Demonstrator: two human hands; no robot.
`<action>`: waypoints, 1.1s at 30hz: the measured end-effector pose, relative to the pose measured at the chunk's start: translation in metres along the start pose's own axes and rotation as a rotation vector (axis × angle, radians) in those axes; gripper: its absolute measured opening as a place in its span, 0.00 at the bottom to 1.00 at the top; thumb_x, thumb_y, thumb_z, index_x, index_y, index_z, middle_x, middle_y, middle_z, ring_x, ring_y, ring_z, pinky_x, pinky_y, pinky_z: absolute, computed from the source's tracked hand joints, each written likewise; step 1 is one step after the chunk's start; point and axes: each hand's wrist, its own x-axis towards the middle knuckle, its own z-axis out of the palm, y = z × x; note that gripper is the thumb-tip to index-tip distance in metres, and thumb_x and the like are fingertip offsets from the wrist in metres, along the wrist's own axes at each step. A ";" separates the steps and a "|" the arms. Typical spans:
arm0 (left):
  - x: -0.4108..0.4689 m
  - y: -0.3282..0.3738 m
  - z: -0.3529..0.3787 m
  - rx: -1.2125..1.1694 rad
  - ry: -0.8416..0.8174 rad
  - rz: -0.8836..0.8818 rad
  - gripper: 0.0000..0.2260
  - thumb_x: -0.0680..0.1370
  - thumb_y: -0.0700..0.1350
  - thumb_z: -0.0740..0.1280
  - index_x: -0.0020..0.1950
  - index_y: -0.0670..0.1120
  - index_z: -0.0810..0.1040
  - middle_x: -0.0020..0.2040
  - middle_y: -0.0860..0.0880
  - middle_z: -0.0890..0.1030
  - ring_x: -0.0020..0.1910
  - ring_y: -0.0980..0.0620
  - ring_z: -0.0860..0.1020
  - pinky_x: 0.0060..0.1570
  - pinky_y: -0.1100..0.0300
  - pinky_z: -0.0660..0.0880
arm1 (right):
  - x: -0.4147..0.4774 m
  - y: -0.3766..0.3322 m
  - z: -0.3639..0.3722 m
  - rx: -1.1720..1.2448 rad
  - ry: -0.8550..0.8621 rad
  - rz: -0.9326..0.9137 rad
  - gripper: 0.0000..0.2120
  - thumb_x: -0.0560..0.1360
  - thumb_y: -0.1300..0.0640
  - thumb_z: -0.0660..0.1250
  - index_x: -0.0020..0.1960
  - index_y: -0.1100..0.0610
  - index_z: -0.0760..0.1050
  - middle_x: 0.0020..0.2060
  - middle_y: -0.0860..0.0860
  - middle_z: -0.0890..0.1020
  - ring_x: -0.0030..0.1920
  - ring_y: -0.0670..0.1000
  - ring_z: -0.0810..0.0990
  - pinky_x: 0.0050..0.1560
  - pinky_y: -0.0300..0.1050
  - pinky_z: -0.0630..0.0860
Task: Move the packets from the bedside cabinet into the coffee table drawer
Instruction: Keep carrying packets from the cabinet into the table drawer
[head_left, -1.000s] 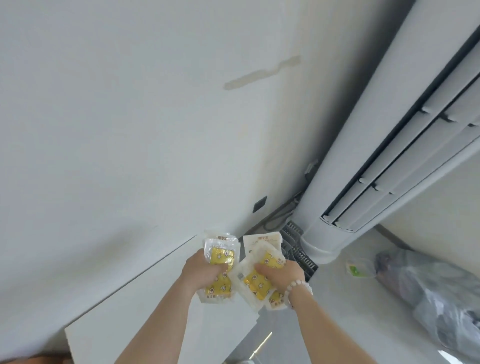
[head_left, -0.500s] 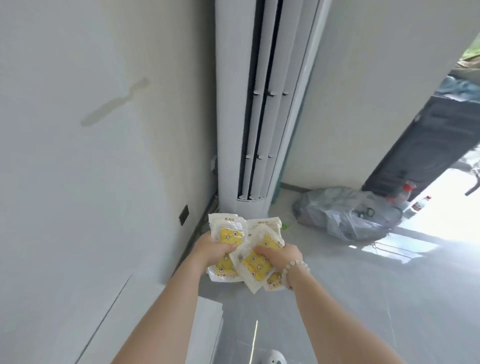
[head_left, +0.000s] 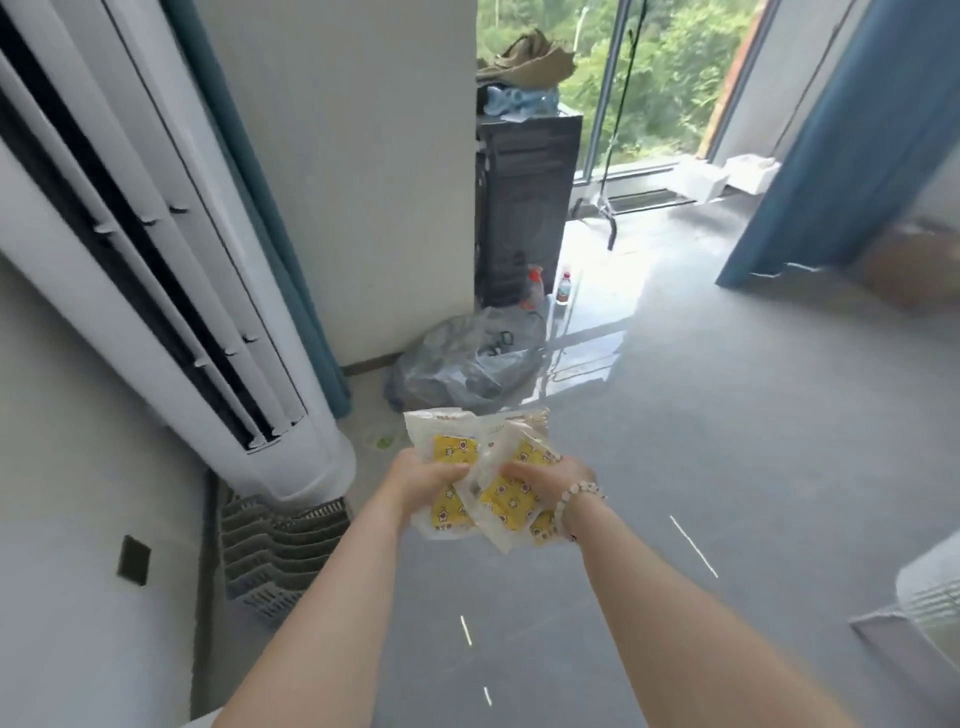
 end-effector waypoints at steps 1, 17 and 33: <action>0.003 0.006 0.023 0.015 -0.031 0.004 0.08 0.74 0.37 0.70 0.51 0.45 0.80 0.50 0.45 0.83 0.46 0.48 0.81 0.37 0.59 0.76 | 0.001 0.009 -0.022 0.022 0.038 0.015 0.18 0.64 0.46 0.77 0.45 0.54 0.74 0.44 0.52 0.81 0.48 0.54 0.81 0.50 0.48 0.80; -0.016 0.083 0.310 0.301 -0.347 0.110 0.10 0.74 0.39 0.70 0.54 0.46 0.79 0.44 0.49 0.81 0.39 0.54 0.79 0.33 0.64 0.73 | -0.010 0.139 -0.271 0.367 0.350 0.188 0.36 0.63 0.43 0.76 0.63 0.62 0.73 0.56 0.56 0.80 0.54 0.58 0.80 0.51 0.48 0.79; -0.057 0.062 0.501 0.548 -0.601 0.076 0.08 0.70 0.43 0.73 0.48 0.46 0.80 0.47 0.45 0.83 0.46 0.46 0.82 0.46 0.55 0.79 | -0.052 0.273 -0.384 0.692 0.542 0.381 0.35 0.57 0.43 0.78 0.59 0.59 0.77 0.51 0.54 0.81 0.48 0.56 0.80 0.47 0.54 0.81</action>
